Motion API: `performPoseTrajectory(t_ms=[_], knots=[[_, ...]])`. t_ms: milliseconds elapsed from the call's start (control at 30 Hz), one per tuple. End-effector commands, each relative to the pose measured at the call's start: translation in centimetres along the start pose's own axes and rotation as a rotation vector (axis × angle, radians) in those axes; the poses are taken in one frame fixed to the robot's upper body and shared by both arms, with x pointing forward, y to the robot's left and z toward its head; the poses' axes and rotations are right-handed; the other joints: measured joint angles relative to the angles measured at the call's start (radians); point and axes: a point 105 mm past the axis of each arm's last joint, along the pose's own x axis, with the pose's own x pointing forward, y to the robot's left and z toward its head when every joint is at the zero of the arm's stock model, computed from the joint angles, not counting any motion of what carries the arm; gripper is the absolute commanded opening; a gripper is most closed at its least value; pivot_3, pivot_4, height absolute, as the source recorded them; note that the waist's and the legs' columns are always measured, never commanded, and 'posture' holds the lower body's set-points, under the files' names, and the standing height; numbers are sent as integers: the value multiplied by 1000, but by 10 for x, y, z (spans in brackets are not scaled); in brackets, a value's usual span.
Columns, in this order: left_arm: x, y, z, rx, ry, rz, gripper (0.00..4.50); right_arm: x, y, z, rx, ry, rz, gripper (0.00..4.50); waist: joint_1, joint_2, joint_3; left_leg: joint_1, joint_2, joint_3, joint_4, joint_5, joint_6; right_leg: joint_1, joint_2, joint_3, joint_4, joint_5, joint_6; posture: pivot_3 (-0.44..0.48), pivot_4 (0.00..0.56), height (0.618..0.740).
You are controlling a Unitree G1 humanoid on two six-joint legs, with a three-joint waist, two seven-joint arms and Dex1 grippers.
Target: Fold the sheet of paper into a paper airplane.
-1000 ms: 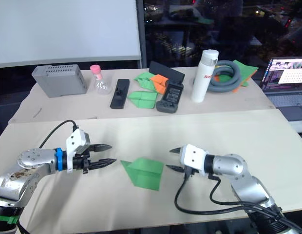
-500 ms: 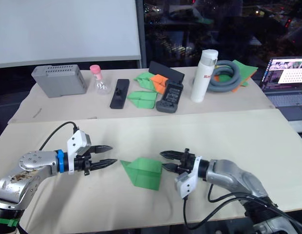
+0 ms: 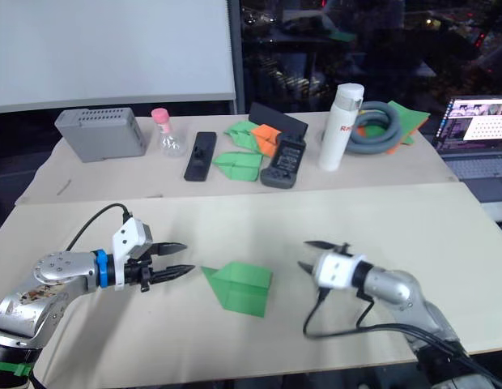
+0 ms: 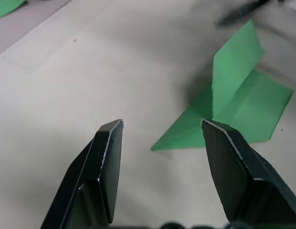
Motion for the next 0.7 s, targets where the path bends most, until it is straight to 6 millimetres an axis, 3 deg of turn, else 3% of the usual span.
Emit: performPoseTrajectory(t_ms=[33,133,233,333,500,700], knots=[[1,1,7,44,-18,-9,2766,-11,12,42,574,-121,194,2615,-2,0,0,0,0,0,0,0,0,0,0,0,0,0,0,0,150,740],[2,3,6,47,-16,-13,2766,-25,40,67,808,-148,426,2615,2,1,1,0,0,-1,0,-1,1,0,0,0,-1,0,0,0,150,740],[2,3,5,53,-11,-16,2766,-24,57,70,901,-103,489,2615,3,1,0,0,0,-1,0,-3,5,0,0,-1,-3,0,0,0,150,740],[2,3,9,30,-38,-9,2766,-12,60,68,988,-89,461,2615,3,0,0,0,-1,-1,0,-3,5,0,-1,0,-3,0,0,0,150,740],[2,3,9,40,-32,2,2766,6,64,60,994,-47,423,2615,2,1,0,-1,-1,-1,0,-2,3,-2,-1,0,-2,0,0,0,150,740],[1,4,11,31,-45,11,2766,12,71,60,1016,-50,457,2615,2,1,0,-1,-1,-1,0,-2,3,-2,-2,0,-1,0,0,0,150,740]])
